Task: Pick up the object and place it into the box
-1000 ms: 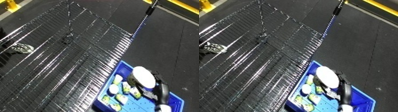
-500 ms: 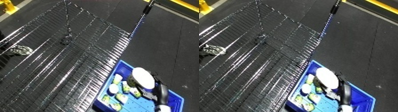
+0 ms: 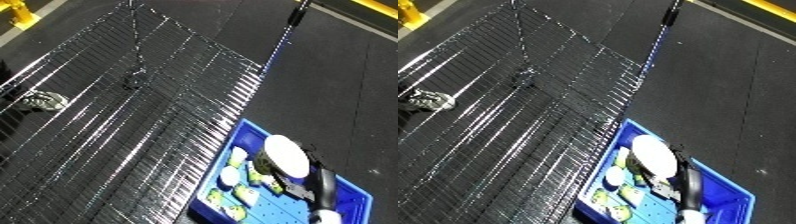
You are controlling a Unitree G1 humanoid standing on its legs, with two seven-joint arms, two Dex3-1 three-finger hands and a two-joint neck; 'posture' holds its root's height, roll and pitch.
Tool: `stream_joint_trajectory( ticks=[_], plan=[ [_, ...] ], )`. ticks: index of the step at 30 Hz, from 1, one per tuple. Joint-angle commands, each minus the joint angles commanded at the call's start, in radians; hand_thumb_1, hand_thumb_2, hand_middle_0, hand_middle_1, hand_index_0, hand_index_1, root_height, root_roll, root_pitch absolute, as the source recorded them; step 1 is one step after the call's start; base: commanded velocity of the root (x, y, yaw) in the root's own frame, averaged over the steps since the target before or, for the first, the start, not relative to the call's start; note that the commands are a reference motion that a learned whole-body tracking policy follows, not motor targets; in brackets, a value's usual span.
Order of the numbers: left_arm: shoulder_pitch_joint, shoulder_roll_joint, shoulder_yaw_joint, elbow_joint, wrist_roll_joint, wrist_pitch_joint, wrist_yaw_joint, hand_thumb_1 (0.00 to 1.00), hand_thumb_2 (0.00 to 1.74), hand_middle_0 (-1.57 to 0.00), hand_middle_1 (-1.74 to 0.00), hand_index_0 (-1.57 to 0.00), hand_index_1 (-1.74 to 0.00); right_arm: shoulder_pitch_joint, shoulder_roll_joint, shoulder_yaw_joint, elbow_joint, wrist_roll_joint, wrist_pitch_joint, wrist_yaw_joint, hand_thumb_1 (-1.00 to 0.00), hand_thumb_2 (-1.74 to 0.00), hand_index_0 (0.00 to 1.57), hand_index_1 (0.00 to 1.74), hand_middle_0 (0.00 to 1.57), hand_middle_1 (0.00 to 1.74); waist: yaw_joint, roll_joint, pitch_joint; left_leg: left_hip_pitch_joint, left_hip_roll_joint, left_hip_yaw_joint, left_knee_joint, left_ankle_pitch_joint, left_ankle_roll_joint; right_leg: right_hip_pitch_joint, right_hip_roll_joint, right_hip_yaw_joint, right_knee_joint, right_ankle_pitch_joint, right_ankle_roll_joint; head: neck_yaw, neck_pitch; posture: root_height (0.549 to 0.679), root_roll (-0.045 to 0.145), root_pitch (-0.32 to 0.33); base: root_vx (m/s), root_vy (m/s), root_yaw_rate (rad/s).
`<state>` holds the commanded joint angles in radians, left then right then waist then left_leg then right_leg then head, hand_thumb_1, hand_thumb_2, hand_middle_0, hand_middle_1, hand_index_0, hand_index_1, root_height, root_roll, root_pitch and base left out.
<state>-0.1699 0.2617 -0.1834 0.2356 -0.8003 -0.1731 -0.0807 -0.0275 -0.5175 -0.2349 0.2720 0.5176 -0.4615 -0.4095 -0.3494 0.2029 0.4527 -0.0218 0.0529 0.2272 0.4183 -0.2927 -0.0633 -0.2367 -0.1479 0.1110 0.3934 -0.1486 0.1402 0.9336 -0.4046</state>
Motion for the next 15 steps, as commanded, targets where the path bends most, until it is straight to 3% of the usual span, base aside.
stream_joint_trajectory(
  ticks=[11,15],
  plan=[
    [0.0,-0.002,-0.002,0.006,-0.001,-0.007,0.001,1.0,1.74,-1.57,-1.74,-1.57,-1.74,0.0,0.002,0.0,0.002,-0.001,-0.001,0.004,-0.75,-1.3,1.18,1.3,1.18,1.3,-0.002,0.002,-0.001,0.0,0.0,0.0,-0.001,0.001,0.0004,-0.001,0.0008,0.0,-0.001,0.001,-0.0001,-0.005,-0.002,0.669,0.082,-0.022,0.0,0.001,-0.006],
    [0.007,-0.006,-0.004,0.004,-0.002,-0.009,0.001,1.0,1.74,-1.57,-1.74,-1.57,-1.74,0.012,0.007,-0.007,0.011,0.003,-0.004,0.02,-0.75,-1.3,1.18,1.3,1.18,1.3,-0.009,0.007,-0.006,0.005,0.0,0.004,-0.005,0.002,-0.0016,0.0,0.0002,0.005,-0.009,0.005,0.0028,0.003,0.01,0.669,0.083,-0.023,0.013,-0.002,-0.059]
  ],
)
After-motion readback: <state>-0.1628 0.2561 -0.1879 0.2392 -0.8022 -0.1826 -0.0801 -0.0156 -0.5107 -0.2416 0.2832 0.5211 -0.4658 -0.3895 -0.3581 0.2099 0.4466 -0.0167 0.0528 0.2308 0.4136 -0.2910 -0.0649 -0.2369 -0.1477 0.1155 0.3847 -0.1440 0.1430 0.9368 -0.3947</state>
